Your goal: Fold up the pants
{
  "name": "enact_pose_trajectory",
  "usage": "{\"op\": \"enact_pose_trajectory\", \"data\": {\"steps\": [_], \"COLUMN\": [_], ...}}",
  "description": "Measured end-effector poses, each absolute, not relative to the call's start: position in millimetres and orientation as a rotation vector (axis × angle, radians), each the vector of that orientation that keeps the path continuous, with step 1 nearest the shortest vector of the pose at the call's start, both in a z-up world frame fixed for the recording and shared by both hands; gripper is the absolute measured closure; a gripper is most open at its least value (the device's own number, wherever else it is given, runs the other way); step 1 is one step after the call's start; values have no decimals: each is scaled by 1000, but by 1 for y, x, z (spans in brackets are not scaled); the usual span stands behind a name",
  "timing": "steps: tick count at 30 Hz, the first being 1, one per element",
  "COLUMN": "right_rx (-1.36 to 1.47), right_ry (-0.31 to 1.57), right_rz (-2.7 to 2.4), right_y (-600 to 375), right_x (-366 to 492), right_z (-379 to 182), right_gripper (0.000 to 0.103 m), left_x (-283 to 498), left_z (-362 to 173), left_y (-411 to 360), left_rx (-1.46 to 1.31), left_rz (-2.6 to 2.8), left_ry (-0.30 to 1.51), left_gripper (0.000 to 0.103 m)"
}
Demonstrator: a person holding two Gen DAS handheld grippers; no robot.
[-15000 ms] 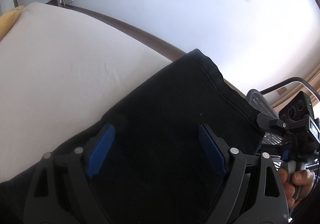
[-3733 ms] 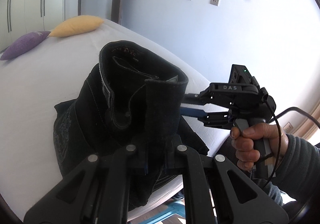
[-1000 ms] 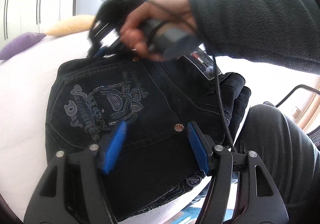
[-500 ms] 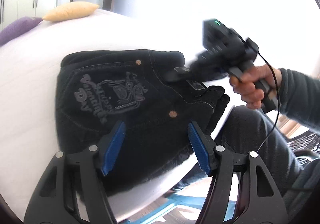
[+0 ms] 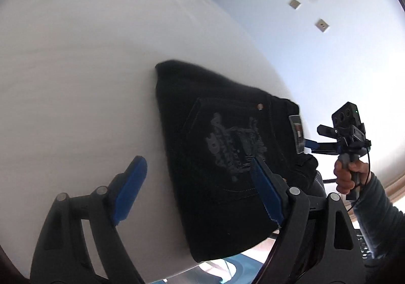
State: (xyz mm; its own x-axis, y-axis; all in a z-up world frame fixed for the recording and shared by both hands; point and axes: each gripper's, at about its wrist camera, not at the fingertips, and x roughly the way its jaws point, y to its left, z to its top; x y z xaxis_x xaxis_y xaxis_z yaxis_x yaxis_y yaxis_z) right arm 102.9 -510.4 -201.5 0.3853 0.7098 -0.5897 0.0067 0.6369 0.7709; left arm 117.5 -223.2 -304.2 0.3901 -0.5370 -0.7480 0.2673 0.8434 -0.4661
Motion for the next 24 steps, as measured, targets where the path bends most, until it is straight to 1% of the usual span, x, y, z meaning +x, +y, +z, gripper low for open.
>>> {"op": "enact_pose_trajectory", "data": {"steps": [2,5,8,13,14,15,16,17,18,19,20,21,23,24], "right_rx": [806,846,846,857,857,852,832,809,798,797,795,789,777,777], "right_ry": [1146,1139,1166,1212,1219,1228,1241,1250,1255,1255,1256,1261,1263,1257], "right_rz": [483,511,538,559,571,582,586,587,587,584,573,558,532,530], "right_y": [-511,-511,-504,-492,-488,-483,-477,-474,-470,-469,-469,-470,-474,-475], "right_x": [110,118,126,146,149,152,154,156,157,158,158,157,154,152], "right_z": [-218,-224,-228,-233,-233,-233,-233,-233,-233,-233,-234,-235,-238,-238], "right_gripper": [19,19,18,18,19,19,19,21,24,26,35,50,65,69], "left_x": [128,139,143,156,159,162,162,161,160,160,160,160,159,160], "left_z": [-322,-344,-339,-340,-337,-337,-337,-336,-334,-333,-332,-330,-325,-322], "left_y": [-221,-221,-224,-237,-238,-240,-241,-240,-240,-239,-236,-234,-235,-235], "left_rx": [-312,-375,-378,-370,-373,-373,-362,-357,-353,-352,-356,-359,-355,-354], "left_rz": [-512,-505,-546,-595,-610,-626,-621,-616,-617,-618,-616,-613,-605,-597], "left_ry": [1124,1190,1189,1234,1244,1258,1268,1269,1265,1262,1259,1253,1247,1245], "left_gripper": [21,21,21,24,31,44,45,49,54,56,61,65,70,73]}}
